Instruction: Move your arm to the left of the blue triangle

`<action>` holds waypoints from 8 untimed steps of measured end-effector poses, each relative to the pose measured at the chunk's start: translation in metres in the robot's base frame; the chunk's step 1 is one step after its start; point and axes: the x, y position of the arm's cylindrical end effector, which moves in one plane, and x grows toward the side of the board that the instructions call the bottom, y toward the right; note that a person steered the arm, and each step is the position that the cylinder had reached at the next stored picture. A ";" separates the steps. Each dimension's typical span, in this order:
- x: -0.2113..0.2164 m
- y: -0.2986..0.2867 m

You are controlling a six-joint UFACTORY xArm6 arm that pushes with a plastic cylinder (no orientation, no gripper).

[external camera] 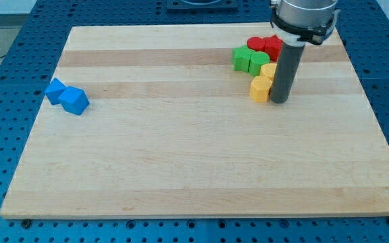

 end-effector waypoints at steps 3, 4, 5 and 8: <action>0.092 -0.089; 0.101 -0.225; 0.096 -0.365; 0.042 -0.440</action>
